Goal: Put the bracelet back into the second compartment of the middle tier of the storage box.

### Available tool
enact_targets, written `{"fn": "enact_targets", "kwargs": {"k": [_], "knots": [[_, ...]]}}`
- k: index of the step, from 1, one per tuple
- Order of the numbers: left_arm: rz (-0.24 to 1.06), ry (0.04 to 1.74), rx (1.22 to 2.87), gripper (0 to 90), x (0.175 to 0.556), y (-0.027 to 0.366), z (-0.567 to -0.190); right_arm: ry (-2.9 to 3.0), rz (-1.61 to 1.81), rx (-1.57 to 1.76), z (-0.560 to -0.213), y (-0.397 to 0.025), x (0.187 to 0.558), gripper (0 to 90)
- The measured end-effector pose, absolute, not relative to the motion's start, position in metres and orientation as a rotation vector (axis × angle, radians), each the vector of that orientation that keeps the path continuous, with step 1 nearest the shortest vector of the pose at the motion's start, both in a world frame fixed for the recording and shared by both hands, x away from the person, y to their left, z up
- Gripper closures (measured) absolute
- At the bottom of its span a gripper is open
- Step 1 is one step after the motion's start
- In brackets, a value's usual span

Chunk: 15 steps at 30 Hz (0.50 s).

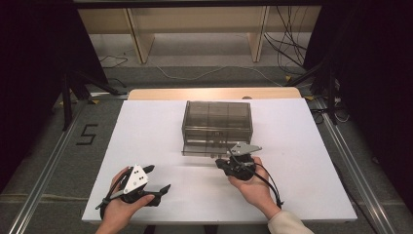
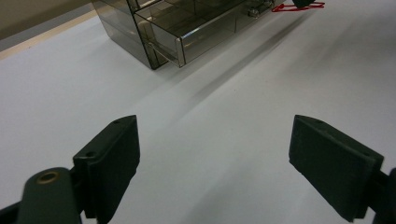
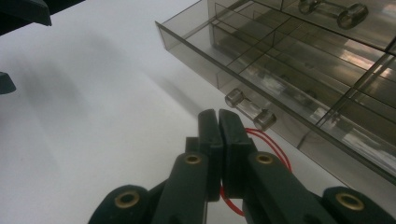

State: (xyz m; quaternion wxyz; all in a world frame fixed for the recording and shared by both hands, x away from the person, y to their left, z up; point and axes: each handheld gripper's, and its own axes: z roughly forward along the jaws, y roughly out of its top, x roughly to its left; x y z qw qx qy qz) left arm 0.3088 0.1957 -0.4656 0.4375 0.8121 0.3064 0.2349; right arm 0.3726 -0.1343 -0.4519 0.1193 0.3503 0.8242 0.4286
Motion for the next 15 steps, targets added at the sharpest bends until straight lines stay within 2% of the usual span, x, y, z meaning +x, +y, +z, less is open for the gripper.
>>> {"fn": "enact_targets", "kwargs": {"k": [15], "knots": [[0.582,0.763,2.017,16.4,0.3092,0.1956,-0.4661,2.386,1.268,1.021,-0.4458,-0.1354,0.3723,89.1]]}}
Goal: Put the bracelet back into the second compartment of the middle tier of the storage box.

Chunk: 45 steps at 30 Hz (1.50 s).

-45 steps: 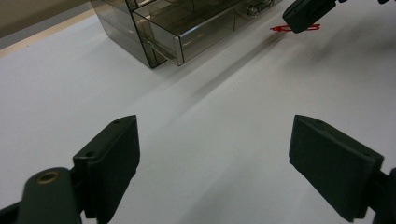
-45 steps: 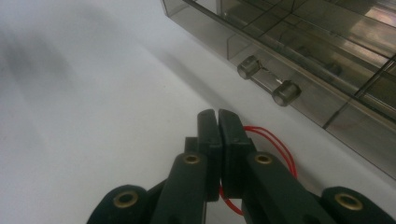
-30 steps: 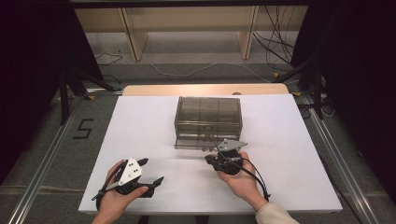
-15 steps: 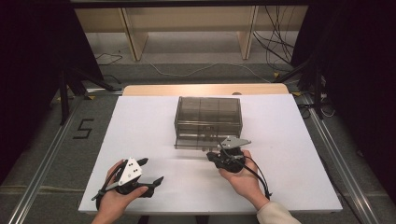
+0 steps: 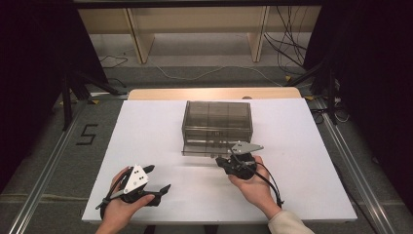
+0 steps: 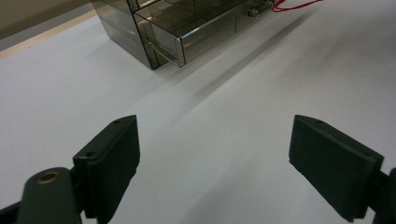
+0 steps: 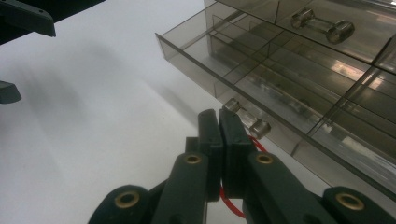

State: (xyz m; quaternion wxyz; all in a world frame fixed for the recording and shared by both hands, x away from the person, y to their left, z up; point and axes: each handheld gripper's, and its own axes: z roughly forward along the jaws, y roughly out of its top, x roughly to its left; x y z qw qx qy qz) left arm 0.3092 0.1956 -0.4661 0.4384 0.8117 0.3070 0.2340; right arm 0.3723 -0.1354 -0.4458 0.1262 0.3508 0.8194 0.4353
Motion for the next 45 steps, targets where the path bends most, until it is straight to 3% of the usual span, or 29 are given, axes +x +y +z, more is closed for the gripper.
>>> {"fn": "enact_targets", "kwargs": {"k": [45], "knots": [[0.585,0.760,2.015,16.4,0.309,0.195,-0.466,2.340,1.306,1.006,-0.431,-0.134,0.376,89.1]]}}
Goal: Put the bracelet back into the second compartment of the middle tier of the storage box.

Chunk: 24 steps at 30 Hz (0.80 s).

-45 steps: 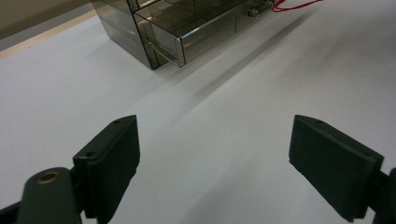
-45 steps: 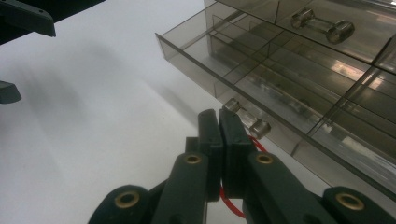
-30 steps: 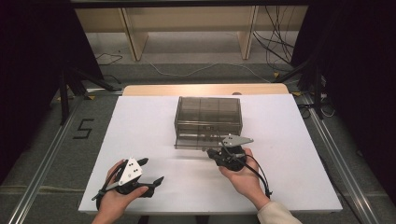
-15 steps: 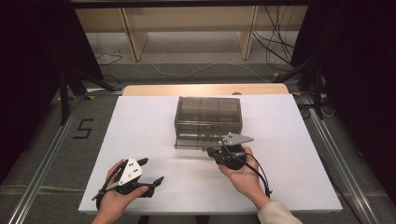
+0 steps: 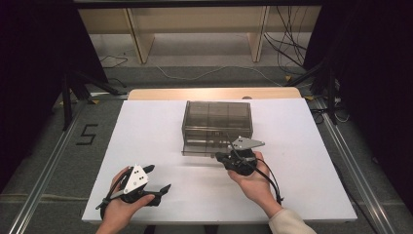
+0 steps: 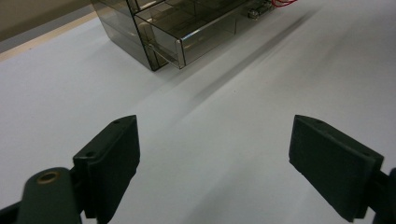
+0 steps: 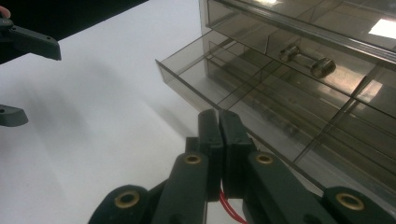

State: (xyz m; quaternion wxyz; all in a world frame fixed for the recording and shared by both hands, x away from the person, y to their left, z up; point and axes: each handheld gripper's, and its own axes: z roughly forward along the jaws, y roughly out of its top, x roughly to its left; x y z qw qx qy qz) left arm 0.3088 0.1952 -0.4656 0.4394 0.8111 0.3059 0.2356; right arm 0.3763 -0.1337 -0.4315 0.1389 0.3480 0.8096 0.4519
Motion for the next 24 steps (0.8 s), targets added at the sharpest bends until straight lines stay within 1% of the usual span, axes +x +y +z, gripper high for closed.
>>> {"fn": "enact_targets", "kwargs": {"k": [24], "knots": [[0.586,0.758,2.016,16.4,0.3088,0.1952,-0.4656,2.323,1.326,1.002,-0.4252,-0.1320,0.3807,89.1]]}}
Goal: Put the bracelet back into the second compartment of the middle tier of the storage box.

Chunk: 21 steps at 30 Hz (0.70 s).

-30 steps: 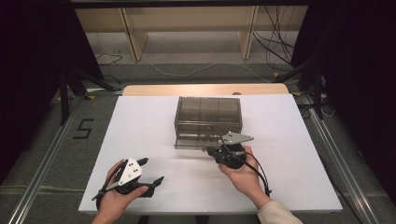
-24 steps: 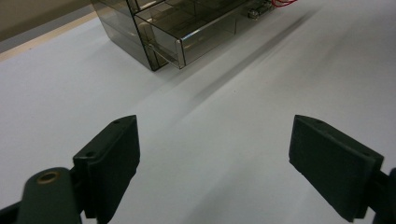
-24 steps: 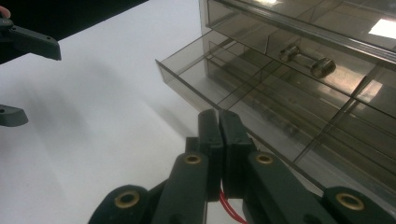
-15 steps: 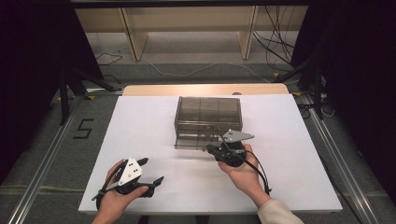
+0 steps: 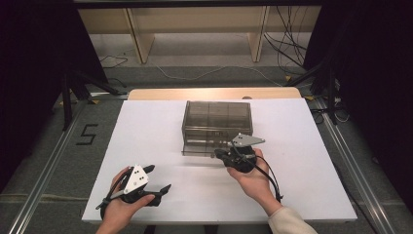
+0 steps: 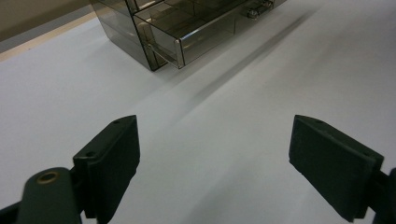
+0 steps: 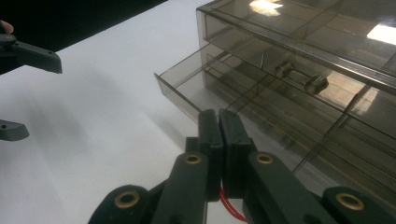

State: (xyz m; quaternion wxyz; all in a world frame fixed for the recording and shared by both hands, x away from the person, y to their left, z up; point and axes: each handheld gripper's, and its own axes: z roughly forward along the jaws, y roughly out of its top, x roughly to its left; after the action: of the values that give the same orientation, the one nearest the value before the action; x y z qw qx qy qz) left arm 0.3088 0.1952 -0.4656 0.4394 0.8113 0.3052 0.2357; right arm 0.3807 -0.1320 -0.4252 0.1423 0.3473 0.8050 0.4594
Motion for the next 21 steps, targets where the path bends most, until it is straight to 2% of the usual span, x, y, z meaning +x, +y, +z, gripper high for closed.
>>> {"fn": "enact_targets", "kwargs": {"k": [21], "knots": [[0.590,0.758,2.012,16.4,0.3089,0.1957,-0.4652,2.301,1.340,1.002,-0.4200,-0.1302,0.3857,89.1]]}}
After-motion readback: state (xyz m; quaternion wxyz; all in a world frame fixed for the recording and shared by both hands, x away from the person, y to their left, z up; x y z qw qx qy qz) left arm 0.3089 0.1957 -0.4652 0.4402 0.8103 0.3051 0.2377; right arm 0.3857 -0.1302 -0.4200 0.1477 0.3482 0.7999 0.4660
